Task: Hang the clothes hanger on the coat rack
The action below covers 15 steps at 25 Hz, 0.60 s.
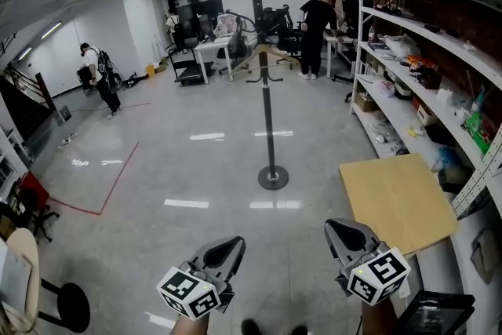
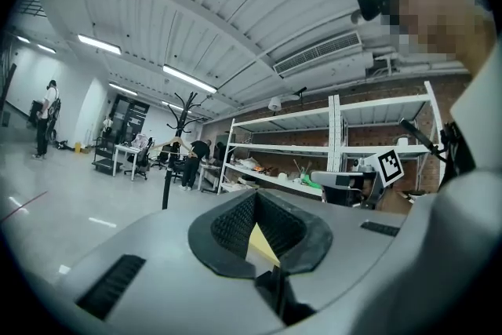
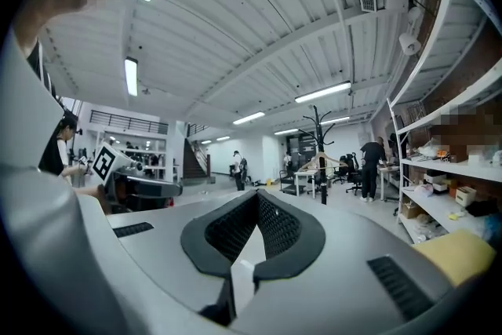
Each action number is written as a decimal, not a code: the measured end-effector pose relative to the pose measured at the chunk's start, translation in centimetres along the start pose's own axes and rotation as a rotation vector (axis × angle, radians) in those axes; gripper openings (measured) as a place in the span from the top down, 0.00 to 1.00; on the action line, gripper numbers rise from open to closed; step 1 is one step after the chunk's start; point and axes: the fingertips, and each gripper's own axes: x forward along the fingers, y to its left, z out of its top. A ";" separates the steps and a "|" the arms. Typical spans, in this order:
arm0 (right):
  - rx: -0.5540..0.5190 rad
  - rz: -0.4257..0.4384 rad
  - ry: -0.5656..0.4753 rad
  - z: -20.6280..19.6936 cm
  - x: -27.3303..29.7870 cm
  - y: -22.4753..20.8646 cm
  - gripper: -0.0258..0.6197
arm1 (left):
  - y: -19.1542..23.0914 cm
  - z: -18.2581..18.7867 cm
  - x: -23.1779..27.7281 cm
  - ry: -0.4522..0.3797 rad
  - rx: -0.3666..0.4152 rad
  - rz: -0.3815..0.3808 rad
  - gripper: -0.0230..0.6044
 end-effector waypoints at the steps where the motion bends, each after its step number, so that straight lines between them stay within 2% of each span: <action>1: 0.005 -0.006 -0.003 0.1 -0.2 -0.1 0.95 | -0.1 0.1 0.0 0.000 0.003 0.001 0.97; 5: 0.001 -0.045 -0.007 0.5 -0.4 0.0 0.95 | 0.1 0.8 -0.7 -0.016 0.011 -0.015 0.97; 10: -0.022 -0.051 -0.013 1.0 0.0 1.6 0.95 | 0.9 1.7 -2.6 -0.044 0.026 -0.024 0.97; 15: -0.006 -0.062 -0.004 1.1 0.7 2.6 0.95 | 1.5 1.3 -3.3 -0.025 0.010 -0.040 0.97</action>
